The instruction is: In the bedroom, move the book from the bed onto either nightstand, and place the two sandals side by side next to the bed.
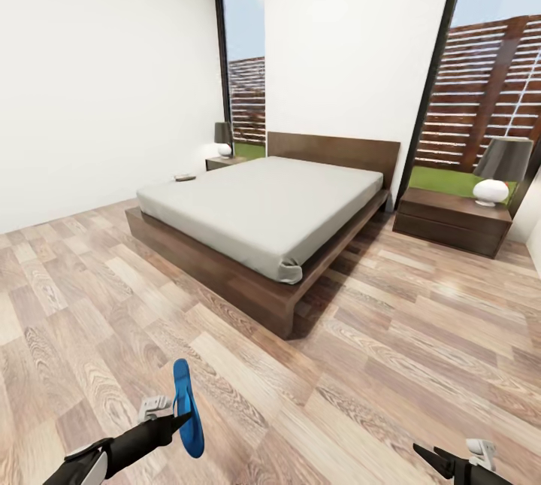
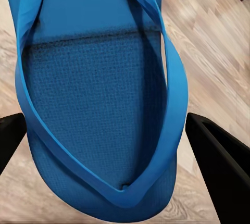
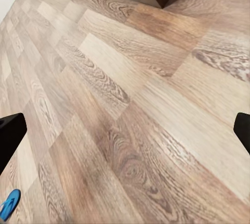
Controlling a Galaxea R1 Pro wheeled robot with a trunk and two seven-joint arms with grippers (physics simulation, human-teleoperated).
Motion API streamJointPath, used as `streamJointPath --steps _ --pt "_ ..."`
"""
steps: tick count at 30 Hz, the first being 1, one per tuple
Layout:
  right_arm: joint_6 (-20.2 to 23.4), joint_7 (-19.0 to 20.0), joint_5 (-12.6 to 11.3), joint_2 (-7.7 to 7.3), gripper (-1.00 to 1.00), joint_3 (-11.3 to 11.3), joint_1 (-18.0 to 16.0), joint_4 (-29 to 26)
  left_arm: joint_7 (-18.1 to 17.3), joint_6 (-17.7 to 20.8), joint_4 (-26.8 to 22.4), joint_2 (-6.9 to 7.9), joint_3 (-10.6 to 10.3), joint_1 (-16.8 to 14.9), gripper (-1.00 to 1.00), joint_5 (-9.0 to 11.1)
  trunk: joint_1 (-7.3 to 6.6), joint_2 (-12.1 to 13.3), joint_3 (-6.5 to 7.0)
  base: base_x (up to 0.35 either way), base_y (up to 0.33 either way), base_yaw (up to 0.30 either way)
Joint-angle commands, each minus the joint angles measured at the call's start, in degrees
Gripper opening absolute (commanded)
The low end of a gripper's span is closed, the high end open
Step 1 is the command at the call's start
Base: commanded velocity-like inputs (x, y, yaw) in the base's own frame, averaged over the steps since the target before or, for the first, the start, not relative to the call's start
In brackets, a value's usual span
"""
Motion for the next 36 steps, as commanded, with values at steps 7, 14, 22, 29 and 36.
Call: streamJointPath --steps 7,14,22,29,36 --pt "0.3 0.2 -0.4 0.00 1.00 0.0 0.0 0.0 -0.3 0.6 0.1 -0.01 0.2 0.0 -1.00 0.3 -0.01 0.0 -0.66 0.000 0.000 0.000" --pt "0.3 0.2 -0.4 0.00 1.00 0.0 0.0 0.0 -0.3 0.6 0.1 -0.01 0.2 0.0 -1.00 0.3 -0.01 0.0 -1.28 0.000 0.000 0.000" --pt "0.2 0.2 -0.4 0.00 1.00 0.0 0.0 0.0 -0.3 0.6 0.1 -0.01 0.2 0.0 -1.00 0.3 -0.23 0.4 -1.44 0.000 0.000 0.000" --pt "0.2 0.2 -0.4 0.00 1.00 -0.1 0.0 0.0 -0.3 0.6 0.1 -0.01 0.2 0.0 -1.00 0.3 -1.77 3.2 -0.21 0.000 0.000 0.000" --pt "0.2 0.2 -0.4 0.00 1.00 0.0 0.0 0.0 -0.3 0.6 0.1 -0.01 0.2 0.0 -1.00 0.4 -2.87 5.2 0.69 0.000 0.000 0.000"
